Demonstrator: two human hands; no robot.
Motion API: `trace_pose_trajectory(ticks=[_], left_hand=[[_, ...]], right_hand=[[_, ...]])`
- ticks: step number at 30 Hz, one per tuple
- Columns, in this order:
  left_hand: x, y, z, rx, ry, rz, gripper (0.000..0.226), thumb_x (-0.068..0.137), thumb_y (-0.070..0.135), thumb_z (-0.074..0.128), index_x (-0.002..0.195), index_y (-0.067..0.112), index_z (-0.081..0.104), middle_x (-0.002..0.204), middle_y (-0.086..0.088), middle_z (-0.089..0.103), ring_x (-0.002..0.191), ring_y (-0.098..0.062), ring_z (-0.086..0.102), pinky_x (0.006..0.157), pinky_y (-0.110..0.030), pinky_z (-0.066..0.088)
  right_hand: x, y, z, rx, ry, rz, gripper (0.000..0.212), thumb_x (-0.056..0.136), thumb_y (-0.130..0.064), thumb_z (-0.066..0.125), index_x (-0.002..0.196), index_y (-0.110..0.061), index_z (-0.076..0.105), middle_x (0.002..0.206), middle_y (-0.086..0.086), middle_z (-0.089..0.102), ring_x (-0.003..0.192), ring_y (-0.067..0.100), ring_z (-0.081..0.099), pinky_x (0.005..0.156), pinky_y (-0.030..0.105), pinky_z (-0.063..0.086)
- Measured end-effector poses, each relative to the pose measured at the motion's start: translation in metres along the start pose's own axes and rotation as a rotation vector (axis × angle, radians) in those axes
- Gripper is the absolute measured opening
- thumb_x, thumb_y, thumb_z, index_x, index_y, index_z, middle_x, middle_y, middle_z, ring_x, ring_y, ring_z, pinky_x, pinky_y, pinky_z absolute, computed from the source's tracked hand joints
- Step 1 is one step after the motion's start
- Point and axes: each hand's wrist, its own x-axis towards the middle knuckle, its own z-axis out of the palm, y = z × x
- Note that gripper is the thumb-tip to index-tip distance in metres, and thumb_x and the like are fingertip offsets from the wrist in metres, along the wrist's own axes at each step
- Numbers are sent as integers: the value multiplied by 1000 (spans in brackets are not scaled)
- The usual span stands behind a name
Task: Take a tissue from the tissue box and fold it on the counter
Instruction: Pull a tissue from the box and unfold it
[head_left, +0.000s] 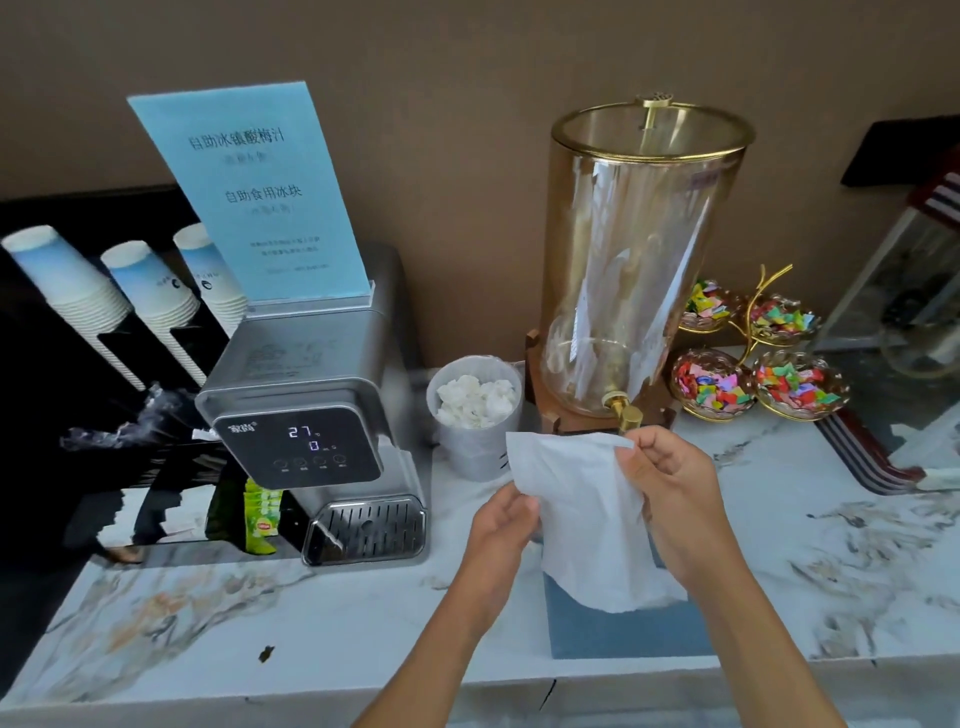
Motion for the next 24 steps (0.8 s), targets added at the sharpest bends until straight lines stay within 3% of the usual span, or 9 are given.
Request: trace_pose_trajectory(ticks=[2, 8, 12, 15, 17, 20, 24], left_hand=[[0, 1, -6, -41, 14, -12, 31, 94, 25, 62, 122, 15, 70, 124, -11, 72, 111, -31, 65, 98, -45, 50], [-21, 8, -31, -70, 42, -18, 19, 93, 12, 67, 110, 16, 76, 111, -9, 78, 100, -24, 74, 72, -24, 57], [-40, 21, -55, -96, 139, -43, 12, 90, 17, 71, 98, 13, 78, 103, -12, 79, 94, -32, 74, 74, -44, 60], [-55, 32, -76, -129, 220, -43, 26, 85, 24, 75, 100, 2, 74, 105, -25, 75, 95, -42, 69, 86, -61, 52], [-66, 38, -90, -160, 254, -40, 16, 91, 15, 70, 101, 4, 76, 106, -26, 75, 100, -45, 70, 91, -62, 51], [-82, 46, -110, -192, 318, -37, 13, 92, 10, 66, 97, 7, 78, 102, -24, 77, 91, -37, 73, 85, -54, 56], [-104, 51, -136, -224, 383, -29, 14, 93, 12, 66, 98, 7, 78, 99, -20, 78, 86, -33, 75, 74, -44, 61]], right_hand=[[-1, 0, 3, -6, 25, 15, 26, 79, -47, 63, 91, -24, 69, 88, -2, 75, 77, 16, 70, 64, 31, 52], [-8, 4, 11, 31, 55, 48, 14, 95, -33, 59, 93, -24, 69, 92, -1, 75, 80, 16, 72, 63, 27, 55], [-12, 8, 26, 140, 49, 90, 15, 93, -26, 62, 88, -14, 69, 86, 4, 76, 74, 17, 70, 59, 26, 56], [-18, 12, 44, 129, -26, 139, 20, 94, -32, 60, 87, -17, 70, 88, 8, 75, 78, 20, 69, 65, 33, 56], [-24, 16, 59, 110, -115, 158, 26, 91, -42, 59, 89, -19, 71, 96, 11, 75, 84, 24, 70, 72, 40, 54], [-33, 19, 81, 121, -213, 155, 24, 85, -37, 67, 98, -18, 73, 106, 20, 73, 95, 36, 69, 80, 50, 53], [-43, 16, 107, 138, -363, 184, 30, 79, -33, 80, 107, -25, 74, 112, 8, 76, 101, 24, 73, 74, 28, 59]])
